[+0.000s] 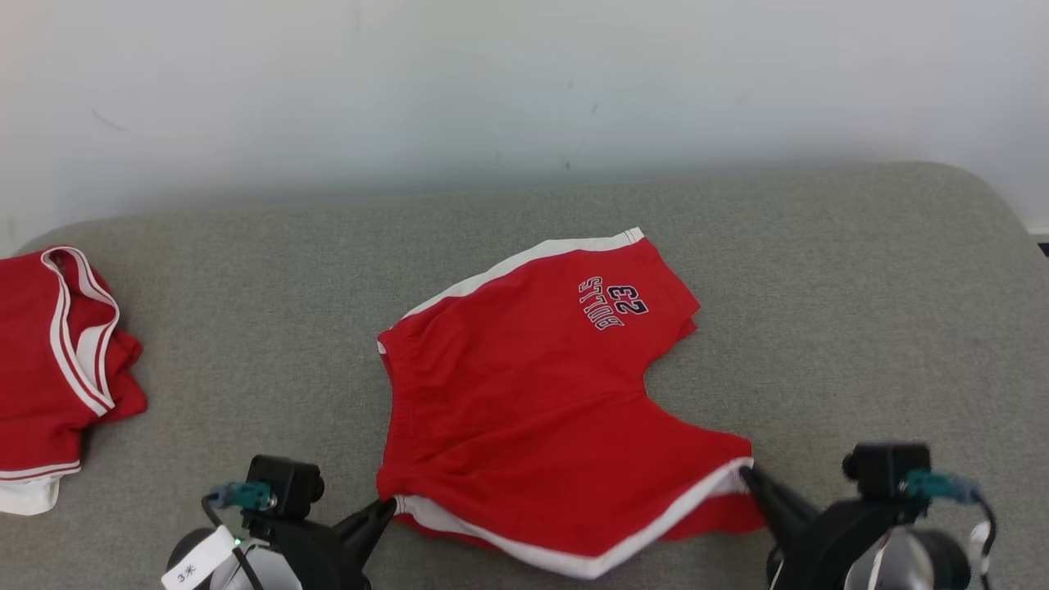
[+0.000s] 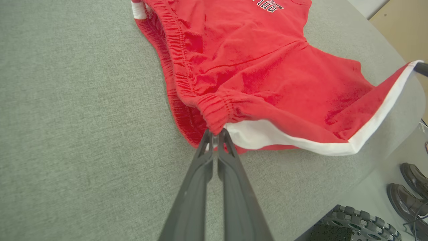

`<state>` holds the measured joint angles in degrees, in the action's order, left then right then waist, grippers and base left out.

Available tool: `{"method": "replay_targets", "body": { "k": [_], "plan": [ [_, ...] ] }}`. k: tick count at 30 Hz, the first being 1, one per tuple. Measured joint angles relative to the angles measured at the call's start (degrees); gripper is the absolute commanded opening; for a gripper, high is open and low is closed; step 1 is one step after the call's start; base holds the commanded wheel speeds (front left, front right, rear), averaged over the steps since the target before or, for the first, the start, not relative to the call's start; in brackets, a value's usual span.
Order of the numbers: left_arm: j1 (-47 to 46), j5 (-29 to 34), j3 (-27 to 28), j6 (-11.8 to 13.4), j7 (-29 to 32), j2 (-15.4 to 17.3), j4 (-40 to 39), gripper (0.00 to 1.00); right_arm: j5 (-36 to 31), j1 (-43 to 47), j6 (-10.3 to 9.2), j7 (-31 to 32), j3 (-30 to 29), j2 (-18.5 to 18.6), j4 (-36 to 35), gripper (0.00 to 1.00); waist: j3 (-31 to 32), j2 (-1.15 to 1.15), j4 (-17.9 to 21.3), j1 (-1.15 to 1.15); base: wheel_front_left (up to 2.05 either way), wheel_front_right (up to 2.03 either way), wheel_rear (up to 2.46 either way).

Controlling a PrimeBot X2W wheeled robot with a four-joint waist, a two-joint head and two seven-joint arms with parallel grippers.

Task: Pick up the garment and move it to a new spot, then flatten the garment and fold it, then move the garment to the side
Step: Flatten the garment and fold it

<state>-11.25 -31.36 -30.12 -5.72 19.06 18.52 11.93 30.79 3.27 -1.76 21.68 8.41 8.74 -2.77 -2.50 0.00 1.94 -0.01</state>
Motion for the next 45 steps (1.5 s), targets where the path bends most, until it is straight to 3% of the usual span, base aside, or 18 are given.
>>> {"method": "replay_targets", "body": {
  "k": [8,17,30,45],
  "plan": [
    [-5.8,0.0,0.6,1.2,0.6,-1.9,0.5,0.0,0.8,-10.8,0.34,-0.6,-3.3,1.3,-0.3,0.0,-1.5,0.0,-0.5,0.01,0.0,0.0,0.0],
    [-15.2,0.1,2.3,3.9,1.4,-6.2,3.5,0.0,-1.7,-25.3,0.57,-0.6,-2.0,2.3,6.6,0.0,-4.9,0.0,-2.1,0.01,0.0,0.0,0.0],
    [-25.0,1.3,5.0,8.7,-0.5,-10.7,10.6,0.0,-6.9,-40.1,-1.64,-5.7,-2.2,1.6,18.7,0.0,-10.9,0.0,-4.6,0.02,0.0,0.0,0.0],
    [-31.8,1.9,5.8,9.3,-5.1,-13.8,18.8,0.0,-8.8,-48.6,-2.83,-13.2,-1.7,-1.1,33.0,0.0,-15.2,0.01,-6.3,0.02,0.0,0.0,0.0]
  ]
}}
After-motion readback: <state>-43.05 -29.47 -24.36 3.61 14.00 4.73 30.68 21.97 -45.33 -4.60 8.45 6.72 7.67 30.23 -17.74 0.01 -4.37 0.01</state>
